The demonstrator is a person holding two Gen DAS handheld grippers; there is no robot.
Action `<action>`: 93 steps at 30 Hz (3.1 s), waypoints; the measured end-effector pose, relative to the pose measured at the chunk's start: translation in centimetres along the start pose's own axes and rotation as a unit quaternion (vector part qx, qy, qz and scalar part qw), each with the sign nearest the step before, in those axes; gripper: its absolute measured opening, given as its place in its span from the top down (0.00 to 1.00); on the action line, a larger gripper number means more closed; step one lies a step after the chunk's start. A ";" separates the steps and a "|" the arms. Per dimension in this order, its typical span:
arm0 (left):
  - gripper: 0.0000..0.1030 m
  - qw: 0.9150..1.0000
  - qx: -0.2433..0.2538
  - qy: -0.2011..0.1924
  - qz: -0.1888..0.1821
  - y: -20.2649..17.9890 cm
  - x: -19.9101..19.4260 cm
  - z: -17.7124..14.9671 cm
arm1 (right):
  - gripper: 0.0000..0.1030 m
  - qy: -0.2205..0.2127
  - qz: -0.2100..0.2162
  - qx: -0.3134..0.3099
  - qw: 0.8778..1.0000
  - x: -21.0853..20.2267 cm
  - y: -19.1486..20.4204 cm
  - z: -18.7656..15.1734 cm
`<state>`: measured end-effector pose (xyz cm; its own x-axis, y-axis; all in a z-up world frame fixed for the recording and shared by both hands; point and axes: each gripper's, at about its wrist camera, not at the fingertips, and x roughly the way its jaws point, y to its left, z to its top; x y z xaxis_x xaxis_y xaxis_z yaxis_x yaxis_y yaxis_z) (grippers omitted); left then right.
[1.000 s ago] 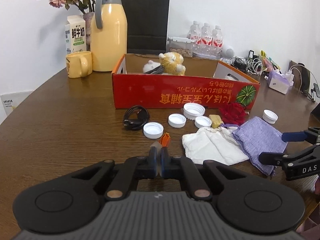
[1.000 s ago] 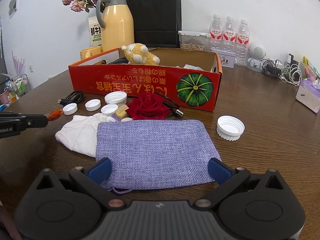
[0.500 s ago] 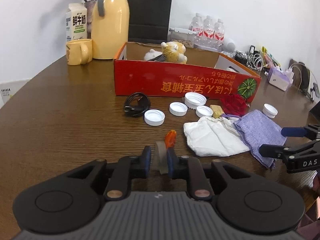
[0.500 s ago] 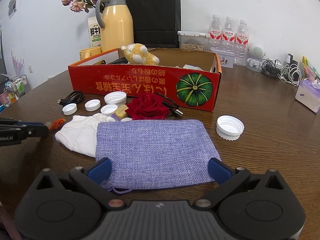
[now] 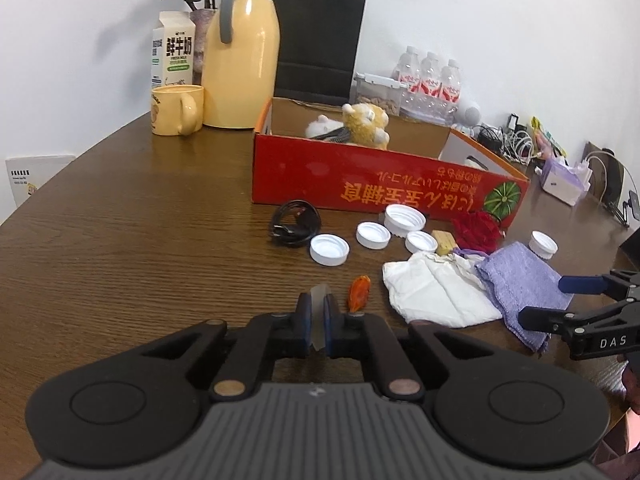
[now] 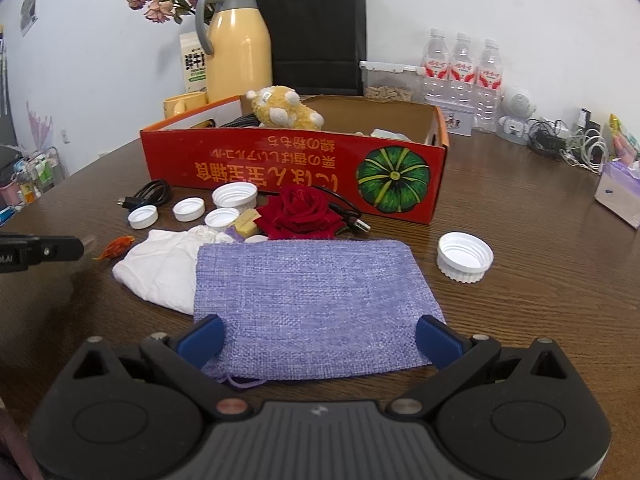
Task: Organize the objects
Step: 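Grasp the purple cloth bag with the right tool, then carry the purple bag into the cardboard box and open the right tool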
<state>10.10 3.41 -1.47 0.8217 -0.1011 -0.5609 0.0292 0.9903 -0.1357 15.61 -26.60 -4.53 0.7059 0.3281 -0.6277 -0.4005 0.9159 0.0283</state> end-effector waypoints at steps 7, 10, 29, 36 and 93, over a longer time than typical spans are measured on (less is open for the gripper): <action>0.94 1.000 -0.006 -0.007 -0.002 0.3 -0.5 0.0 | 0.31 -0.017 0.012 -0.008 1.000 -0.5 0.4 -0.2; 0.94 1.000 -0.006 -0.010 -0.002 0.4 -0.7 0.0 | 0.80 -0.025 0.015 -0.001 1.000 -0.9 0.3 -0.2; 0.94 0.997 0.023 -0.072 -0.009 -0.9 -2.3 3.1 | 0.97 -0.130 -0.010 0.007 0.991 -5.0 0.2 1.7; 0.94 0.991 0.040 -0.131 -0.013 -2.2 -1.9 7.1 | 0.97 -0.182 -0.015 -0.010 0.983 -5.5 0.2 5.4; 0.00 0.985 0.010 -0.168 0.049 -3.0 9.3 12.9 | 0.00 -0.191 -0.074 0.002 0.979 7.9 -0.7 12.4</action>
<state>24.99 0.73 4.24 0.9628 0.0292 -0.2685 -0.0513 0.9958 -0.0754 28.73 -21.80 0.15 0.9233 0.2528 -0.2892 -0.2751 0.9606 -0.0386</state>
